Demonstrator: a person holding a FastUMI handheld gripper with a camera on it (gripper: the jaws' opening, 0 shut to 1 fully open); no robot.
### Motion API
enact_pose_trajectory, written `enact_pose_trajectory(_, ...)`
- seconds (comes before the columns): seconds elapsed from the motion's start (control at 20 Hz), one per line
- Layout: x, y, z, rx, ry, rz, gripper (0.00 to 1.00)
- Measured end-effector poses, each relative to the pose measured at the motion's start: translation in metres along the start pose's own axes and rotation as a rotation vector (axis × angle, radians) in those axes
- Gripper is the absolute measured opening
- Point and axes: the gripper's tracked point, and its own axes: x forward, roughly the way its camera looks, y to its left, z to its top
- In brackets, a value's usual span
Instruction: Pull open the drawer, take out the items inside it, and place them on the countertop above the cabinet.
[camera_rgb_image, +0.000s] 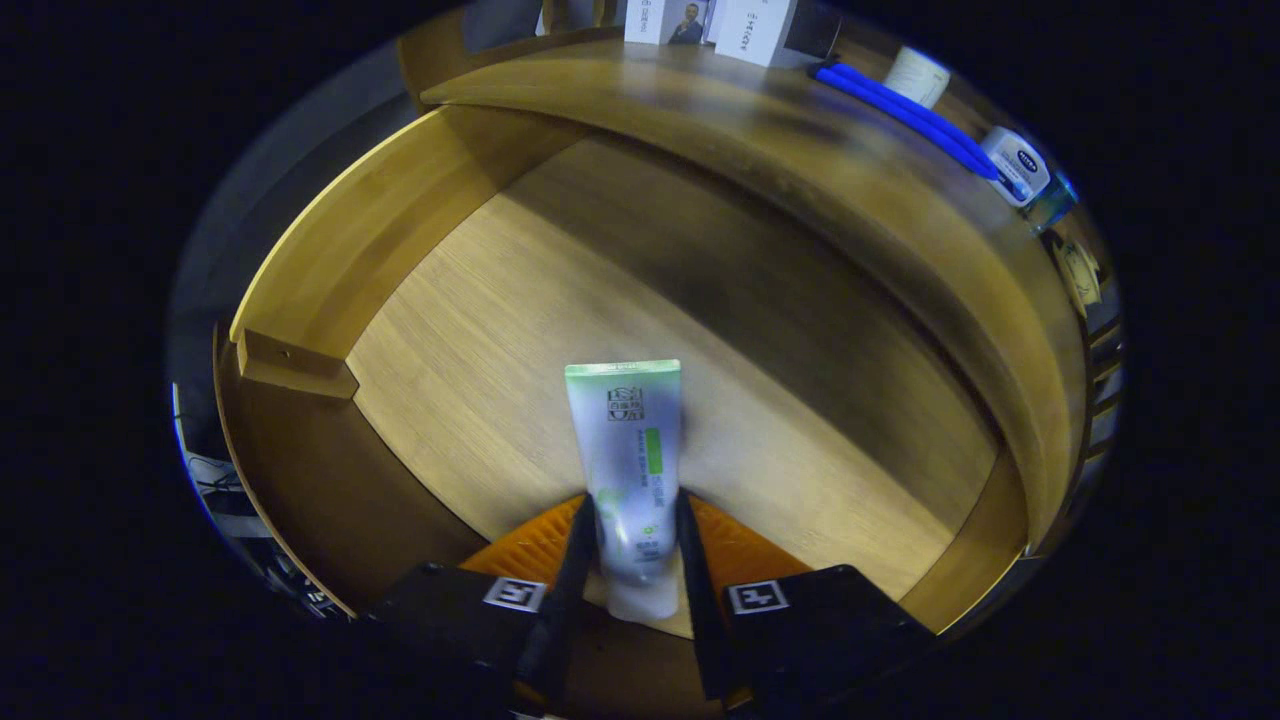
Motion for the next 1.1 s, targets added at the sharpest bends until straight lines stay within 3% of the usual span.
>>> enact_pose_trajectory(0.1,-0.001,0.001,0.002,-0.004,-0.041,0.002,0.4)
enact_pose_trajectory(0.15,-0.001,0.005,0.005,-0.002,-0.059,0.006,0.26)
enact_pose_trajectory(0.45,-0.013,0.017,0.004,0.024,-0.125,0.072,0.25)
enact_pose_trajectory(0.8,-0.079,0.026,0.02,-0.034,-0.318,0.08,0.25)
enact_pose_trajectory(1.1,-0.13,-0.012,0.051,0.101,-0.463,0.062,0.25)
